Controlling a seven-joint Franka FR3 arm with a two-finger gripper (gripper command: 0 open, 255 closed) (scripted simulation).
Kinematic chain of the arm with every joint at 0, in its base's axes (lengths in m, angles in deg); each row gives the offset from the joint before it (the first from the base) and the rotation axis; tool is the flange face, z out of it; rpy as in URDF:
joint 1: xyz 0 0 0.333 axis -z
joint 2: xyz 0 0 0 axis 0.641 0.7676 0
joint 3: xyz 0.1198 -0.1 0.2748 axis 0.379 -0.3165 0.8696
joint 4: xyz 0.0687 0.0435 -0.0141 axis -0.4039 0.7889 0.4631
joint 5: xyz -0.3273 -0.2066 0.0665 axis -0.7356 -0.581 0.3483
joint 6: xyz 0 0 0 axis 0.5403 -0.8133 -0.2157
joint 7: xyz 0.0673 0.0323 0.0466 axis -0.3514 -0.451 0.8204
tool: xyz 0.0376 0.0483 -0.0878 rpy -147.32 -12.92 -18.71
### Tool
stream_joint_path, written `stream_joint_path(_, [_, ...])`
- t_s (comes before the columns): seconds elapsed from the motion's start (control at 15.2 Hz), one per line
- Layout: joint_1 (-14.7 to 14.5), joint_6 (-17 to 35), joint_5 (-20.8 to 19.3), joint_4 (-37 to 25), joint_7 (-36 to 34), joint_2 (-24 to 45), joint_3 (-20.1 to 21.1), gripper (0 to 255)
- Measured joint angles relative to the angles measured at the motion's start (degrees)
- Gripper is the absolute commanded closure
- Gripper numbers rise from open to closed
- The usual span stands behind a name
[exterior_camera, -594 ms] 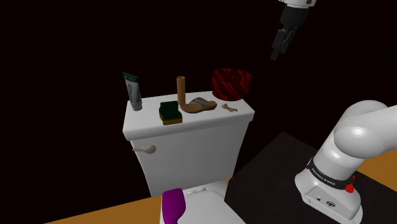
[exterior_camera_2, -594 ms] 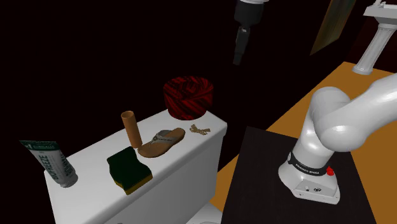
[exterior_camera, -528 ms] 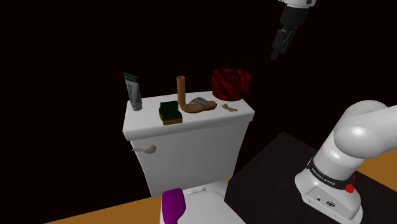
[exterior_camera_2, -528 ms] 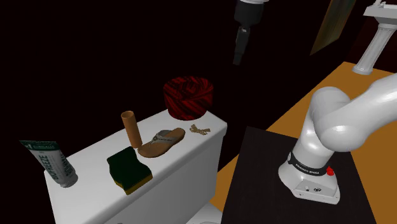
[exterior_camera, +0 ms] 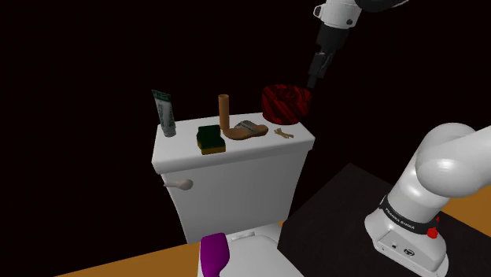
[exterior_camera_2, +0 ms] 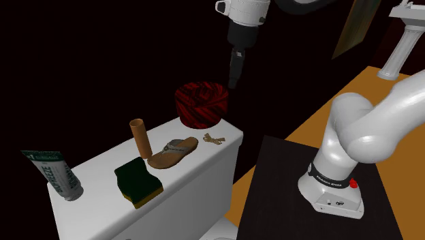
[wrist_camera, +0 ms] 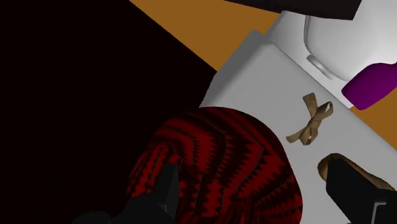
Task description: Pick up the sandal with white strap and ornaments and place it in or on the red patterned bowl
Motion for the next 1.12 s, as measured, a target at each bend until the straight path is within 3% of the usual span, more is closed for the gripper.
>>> stream_joint_path(0.4, [-3.6, 9.8, 1.9, 1.6, 0.1, 6.0, 3.5, 0])
stream_joint_path(1.12, [-8.8, 25.7, 2.5, -1.6, -0.5, 20.9, 10.7, 0])
